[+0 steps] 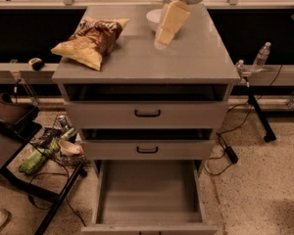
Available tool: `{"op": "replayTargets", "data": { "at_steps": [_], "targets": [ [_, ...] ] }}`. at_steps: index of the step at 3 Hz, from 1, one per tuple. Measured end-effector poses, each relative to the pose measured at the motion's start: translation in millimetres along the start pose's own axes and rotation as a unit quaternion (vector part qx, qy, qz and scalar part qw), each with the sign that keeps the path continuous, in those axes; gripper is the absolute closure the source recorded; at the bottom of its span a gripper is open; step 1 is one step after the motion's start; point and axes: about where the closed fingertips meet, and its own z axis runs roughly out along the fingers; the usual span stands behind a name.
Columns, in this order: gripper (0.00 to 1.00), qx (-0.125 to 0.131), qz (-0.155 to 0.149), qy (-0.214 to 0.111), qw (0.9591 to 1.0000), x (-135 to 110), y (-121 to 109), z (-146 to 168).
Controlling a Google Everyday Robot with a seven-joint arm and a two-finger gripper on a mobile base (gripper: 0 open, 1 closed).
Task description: Place brown chip bag into bottom drawer
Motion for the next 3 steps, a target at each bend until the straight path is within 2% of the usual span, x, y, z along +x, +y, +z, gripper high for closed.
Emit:
{"op": "replayTargets", "data": {
  "at_steps": [1, 2, 3],
  "targets": [
    [0.0, -0.004, -0.039, -0.007, 0.9992, -13.2, -11.1, 32.8],
    [0.0, -0.02, -0.126, 0.008, 0.9918, -31.0, -32.0, 98.4],
    [0.0, -0.03, -0.205, 0.027, 0.978, -49.9, -50.1, 161.6]
  ]
}}
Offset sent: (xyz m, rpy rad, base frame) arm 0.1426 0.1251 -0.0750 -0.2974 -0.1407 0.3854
